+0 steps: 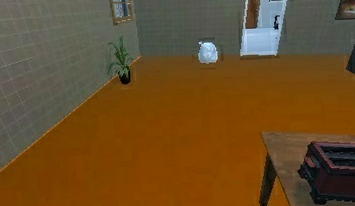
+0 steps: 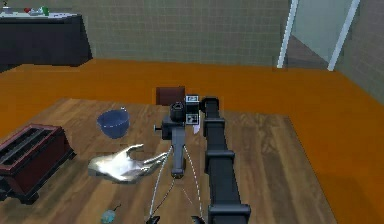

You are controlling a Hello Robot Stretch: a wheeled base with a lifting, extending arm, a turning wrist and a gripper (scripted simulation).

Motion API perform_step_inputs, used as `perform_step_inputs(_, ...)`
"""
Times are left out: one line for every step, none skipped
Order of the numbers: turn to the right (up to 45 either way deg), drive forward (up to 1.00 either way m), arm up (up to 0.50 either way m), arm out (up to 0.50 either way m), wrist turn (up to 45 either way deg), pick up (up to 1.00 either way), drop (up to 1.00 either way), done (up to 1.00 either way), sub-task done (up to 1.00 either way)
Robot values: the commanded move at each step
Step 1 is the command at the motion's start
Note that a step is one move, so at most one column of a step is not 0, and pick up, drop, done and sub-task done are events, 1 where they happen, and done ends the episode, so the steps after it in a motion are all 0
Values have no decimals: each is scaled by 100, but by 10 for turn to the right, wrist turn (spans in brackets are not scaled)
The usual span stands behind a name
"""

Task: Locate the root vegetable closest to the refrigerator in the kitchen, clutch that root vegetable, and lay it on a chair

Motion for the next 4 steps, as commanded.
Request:
perform_step_inputs(0, 0, 0, 0, 450, 0, 0, 0, 0)
perform_step_inputs(0, 0, 0, 0, 450, 0, 0, 0, 0)
perform_step_inputs(0, 0, 0, 0, 450, 0, 0, 0, 0)
perform_step_inputs(0, 0, 0, 0, 330, 0, 0, 0, 0)
